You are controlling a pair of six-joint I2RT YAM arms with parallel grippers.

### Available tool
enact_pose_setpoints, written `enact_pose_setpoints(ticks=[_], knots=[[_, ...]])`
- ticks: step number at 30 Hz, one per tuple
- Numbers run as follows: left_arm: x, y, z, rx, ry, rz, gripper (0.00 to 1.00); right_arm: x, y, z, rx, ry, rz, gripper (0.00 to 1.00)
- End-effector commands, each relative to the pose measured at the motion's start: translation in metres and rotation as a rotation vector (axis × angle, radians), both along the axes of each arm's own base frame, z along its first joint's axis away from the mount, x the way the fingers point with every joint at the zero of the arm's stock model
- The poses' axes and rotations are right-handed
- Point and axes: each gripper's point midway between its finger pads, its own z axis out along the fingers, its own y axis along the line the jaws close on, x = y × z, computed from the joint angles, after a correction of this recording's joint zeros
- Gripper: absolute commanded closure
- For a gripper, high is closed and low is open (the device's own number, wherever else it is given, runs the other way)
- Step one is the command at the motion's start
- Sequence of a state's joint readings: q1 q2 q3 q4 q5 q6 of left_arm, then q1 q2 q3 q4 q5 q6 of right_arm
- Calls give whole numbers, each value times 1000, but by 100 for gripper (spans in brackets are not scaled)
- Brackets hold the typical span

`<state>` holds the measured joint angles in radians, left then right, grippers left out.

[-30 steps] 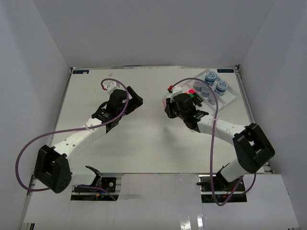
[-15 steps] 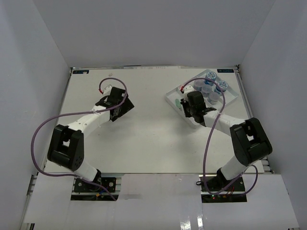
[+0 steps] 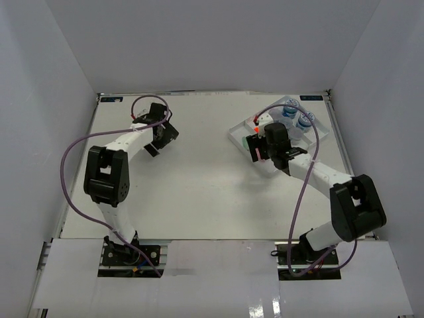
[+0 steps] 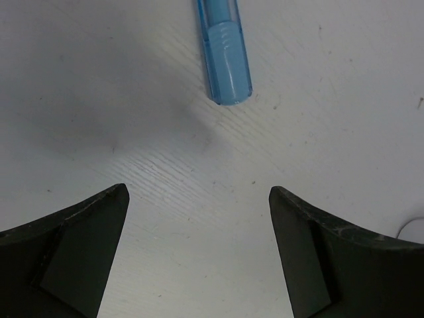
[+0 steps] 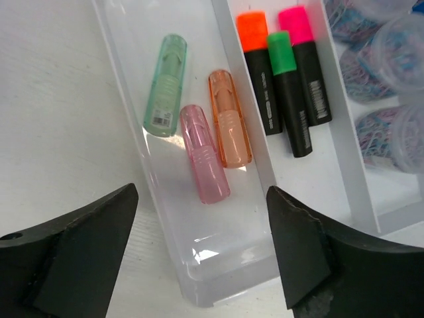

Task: Sort the stationery into containers
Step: Place the stationery in the storage box, then pick up the stationery from the center of the board.

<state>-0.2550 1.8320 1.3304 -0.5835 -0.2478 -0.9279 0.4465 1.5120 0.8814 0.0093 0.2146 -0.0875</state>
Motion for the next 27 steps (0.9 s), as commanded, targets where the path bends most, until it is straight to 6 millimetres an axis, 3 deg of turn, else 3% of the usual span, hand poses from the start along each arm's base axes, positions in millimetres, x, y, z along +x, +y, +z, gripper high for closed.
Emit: enact_pose_setpoints(ticks=[1,3,7,14,21,27], knots=[[15,17,8,-15,35,105,2,3,12,66,108,-142,30,14],[21,23,5,-12,56,130,2,-3,16,81,160,-175,45,11],[47,33,-7,-15,90,194,2,-12,20,90,220,-200,66,6],[80,44,-28,36,157,225,2,-21,25,92,261,-203,96,4],[86,54,-44,62,208,219,9,-24,26,96,273,-212,109,4],[72,55,-59,80,266,188,30,-25,26,95,273,-211,110,4]])
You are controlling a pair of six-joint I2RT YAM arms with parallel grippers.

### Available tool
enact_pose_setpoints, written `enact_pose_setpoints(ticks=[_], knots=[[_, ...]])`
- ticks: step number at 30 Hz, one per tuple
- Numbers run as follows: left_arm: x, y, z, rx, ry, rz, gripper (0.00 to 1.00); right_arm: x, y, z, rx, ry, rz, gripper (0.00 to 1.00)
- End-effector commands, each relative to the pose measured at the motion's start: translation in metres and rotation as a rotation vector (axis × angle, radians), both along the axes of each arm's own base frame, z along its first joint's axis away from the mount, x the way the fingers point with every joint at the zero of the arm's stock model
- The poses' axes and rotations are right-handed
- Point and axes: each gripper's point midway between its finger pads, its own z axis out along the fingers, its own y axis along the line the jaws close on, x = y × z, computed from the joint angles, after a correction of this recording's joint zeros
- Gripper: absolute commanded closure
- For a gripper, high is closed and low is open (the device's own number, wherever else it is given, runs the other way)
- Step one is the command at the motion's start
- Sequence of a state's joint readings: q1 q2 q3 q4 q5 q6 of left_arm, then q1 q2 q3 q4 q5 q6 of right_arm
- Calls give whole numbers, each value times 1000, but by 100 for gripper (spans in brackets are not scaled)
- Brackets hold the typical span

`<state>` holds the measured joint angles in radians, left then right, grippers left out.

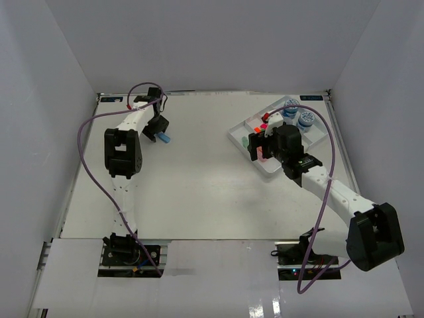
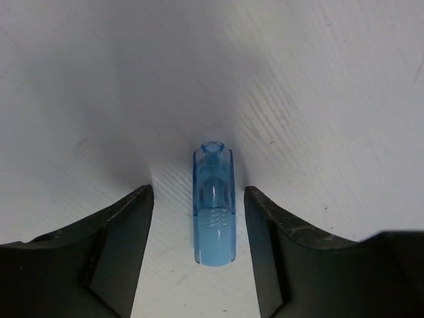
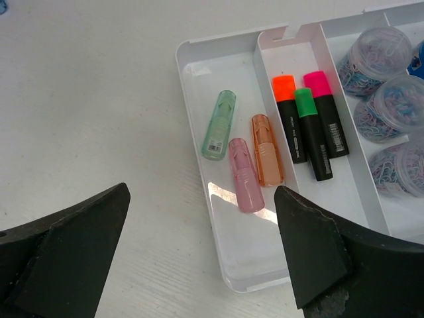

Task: Sort the stationery into containers
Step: Pick up the stationery from the center of the board.

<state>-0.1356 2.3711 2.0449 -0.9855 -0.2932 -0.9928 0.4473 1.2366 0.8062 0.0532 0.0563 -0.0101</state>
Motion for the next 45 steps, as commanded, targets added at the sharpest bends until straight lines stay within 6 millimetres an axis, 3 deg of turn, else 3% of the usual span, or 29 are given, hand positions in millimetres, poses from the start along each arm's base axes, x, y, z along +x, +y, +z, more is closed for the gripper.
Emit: enact_pose_setpoints(ticks=[1,5,9,10,11,13,20,21,23,24,28,35,40,45], knots=[[-16,8,-16,17,74,-7,33,2,4,16,31,-51,11,4],[-28,8,-23,18,103,-33,55,0,7,17,37,-48,28,4],[-28,-2,-10,-36,36,-95,59,-8,17,19,64,-39,92,4],[-37,-2,-12,-41,44,-106,59,-13,24,20,81,-38,134,4],[-31,-6,7,-56,-22,-117,59,-16,28,20,109,-24,149,4],[-36,-13,18,-95,-59,-143,60,-26,42,22,150,-15,224,4],[-68,-54,80,-284,-309,-285,61,-59,92,29,262,50,400,3],[-84,-59,90,-299,-334,-306,61,-62,98,32,272,48,415,3],[-90,-71,107,-330,-416,-342,61,-68,114,36,290,50,441,3],[-105,-79,115,-346,-446,-361,61,-69,119,36,294,53,450,3],[-125,-104,143,-382,-571,-432,61,-74,149,45,336,90,488,2],[-155,-145,175,-454,-705,-517,61,-76,190,63,373,89,513,3],[-166,-157,192,-479,-758,-554,62,-71,209,73,378,76,493,4],[-174,-163,202,-506,-791,-565,62,-70,224,67,373,104,494,10]])
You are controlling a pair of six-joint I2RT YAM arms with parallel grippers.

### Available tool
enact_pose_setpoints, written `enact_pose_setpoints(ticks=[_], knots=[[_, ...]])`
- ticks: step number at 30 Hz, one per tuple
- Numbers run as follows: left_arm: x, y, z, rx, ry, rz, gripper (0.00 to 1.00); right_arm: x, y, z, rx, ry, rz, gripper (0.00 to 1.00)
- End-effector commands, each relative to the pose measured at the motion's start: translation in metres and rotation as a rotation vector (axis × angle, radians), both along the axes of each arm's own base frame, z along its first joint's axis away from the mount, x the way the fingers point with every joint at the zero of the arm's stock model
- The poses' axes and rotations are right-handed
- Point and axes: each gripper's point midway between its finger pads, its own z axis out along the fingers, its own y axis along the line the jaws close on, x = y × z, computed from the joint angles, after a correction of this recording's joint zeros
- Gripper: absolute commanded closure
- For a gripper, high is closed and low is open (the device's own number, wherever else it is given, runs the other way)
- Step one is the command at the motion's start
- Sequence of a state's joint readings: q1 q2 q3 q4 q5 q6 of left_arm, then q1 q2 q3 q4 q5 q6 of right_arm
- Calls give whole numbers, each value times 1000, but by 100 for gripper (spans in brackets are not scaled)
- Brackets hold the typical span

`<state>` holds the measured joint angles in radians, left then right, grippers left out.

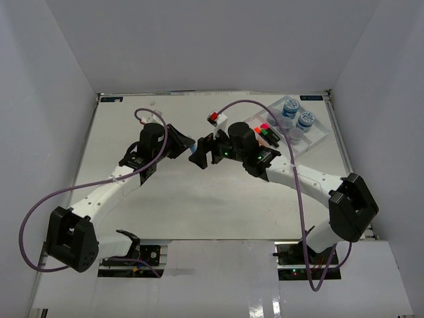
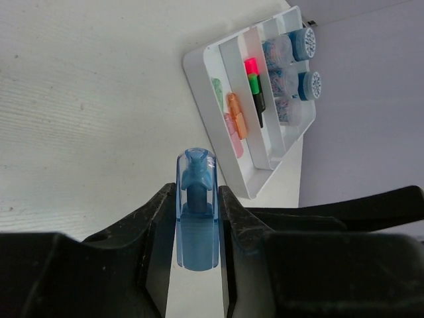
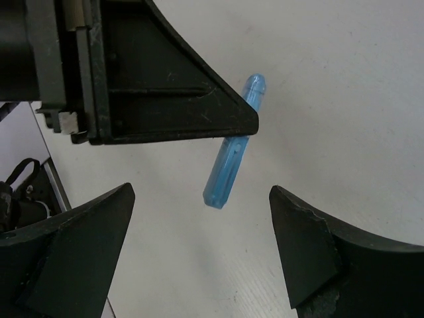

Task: Sort the stationery into containers
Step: Pick up the stationery from the center of the board.

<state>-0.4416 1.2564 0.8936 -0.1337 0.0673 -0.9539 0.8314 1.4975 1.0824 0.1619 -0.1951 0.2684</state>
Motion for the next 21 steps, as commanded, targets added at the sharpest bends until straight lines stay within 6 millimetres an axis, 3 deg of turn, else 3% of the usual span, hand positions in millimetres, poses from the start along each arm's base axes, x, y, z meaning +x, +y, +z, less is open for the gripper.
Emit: enact_pose_setpoints(ticks=[1,7,9,10,17,20,21], knots=[[-4,-4,29,-58,-86,-3,62,8,16,14,40,-11,-24,12],[-12,-5,31,-72,-100,-6,62,13,23,7,18,-11,-51,30],[-16,-5,31,-79,-106,-13,62,16,23,7,13,-18,-66,44],[-17,-6,31,-78,-108,-15,62,17,23,8,14,-20,-72,44],[-22,-1,23,-66,-106,-6,62,19,22,8,5,-29,-80,87],[-22,0,21,-51,-110,-9,55,18,19,3,-15,-23,-87,92],[-22,1,21,-47,-115,-6,43,21,15,2,-26,-31,-105,92]])
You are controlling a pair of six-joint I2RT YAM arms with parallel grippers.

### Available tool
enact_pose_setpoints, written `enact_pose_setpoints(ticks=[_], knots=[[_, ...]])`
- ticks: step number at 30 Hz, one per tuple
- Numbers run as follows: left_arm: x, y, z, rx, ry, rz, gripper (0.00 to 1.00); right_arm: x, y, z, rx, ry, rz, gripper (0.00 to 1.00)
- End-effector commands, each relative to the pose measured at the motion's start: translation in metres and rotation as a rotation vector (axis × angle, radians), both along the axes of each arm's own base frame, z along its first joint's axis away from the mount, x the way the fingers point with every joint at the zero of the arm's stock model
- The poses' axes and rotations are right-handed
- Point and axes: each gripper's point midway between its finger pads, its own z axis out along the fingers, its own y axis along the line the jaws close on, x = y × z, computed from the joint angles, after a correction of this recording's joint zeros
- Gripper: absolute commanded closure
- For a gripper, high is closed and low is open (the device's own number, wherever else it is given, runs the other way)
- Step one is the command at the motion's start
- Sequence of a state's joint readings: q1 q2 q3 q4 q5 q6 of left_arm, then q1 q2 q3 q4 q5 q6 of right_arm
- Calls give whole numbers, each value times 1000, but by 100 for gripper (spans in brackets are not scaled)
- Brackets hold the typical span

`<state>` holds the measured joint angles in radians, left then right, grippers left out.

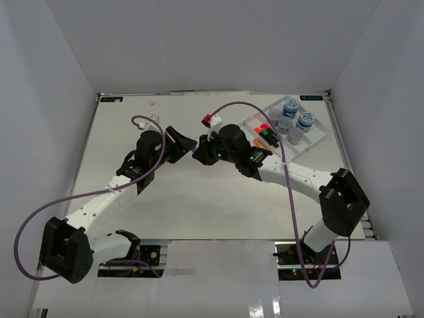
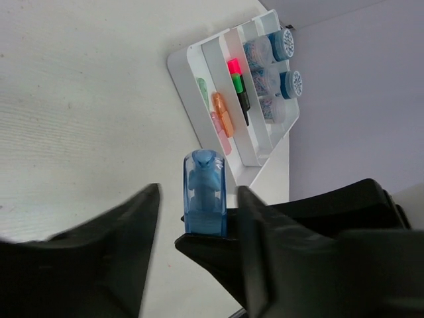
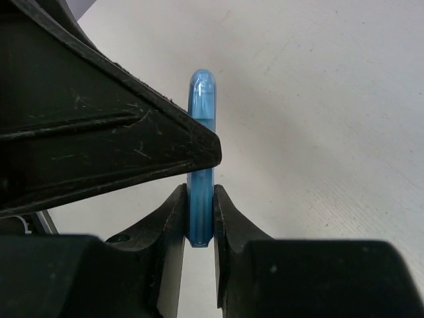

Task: Sort the stationery into containers
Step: Pick up the stationery from the center of the board, then place the stationery in the storage box.

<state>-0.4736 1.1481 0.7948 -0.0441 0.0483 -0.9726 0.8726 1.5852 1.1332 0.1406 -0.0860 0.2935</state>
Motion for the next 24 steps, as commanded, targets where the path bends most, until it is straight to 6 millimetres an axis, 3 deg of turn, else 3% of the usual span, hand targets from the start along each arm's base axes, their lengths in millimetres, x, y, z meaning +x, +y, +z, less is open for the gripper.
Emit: enact_pose_setpoints(ticks=[1,3,4,5,7,9,16,18,21,22,24], knots=[[-5,4,6,11,-32,3,34,12,-3,19,7,-61,-43,92],[-4,8,8,35,-54,10,17,17,-14,9,-42,-72,-91,92],[-3,11,7,51,-53,26,4,22,-20,5,-73,-85,-112,92],[0,15,9,66,-61,48,2,23,-29,-7,-126,-71,-130,92],[1,24,10,118,-72,71,2,35,-51,-24,-210,-65,-192,92],[3,33,10,189,-85,87,2,46,-86,-49,-331,-51,-255,92],[-4,78,-11,482,-81,133,2,90,-192,-85,-550,-26,-376,92],[-11,89,-25,554,-62,127,2,98,-214,-96,-620,-17,-372,92],[-21,103,-33,631,-82,125,2,110,-227,-109,-666,-6,-361,89],[-26,108,-45,667,-74,107,2,113,-229,-112,-672,1,-363,85],[-33,112,-50,684,-79,100,2,122,-234,-123,-683,27,-373,75]])
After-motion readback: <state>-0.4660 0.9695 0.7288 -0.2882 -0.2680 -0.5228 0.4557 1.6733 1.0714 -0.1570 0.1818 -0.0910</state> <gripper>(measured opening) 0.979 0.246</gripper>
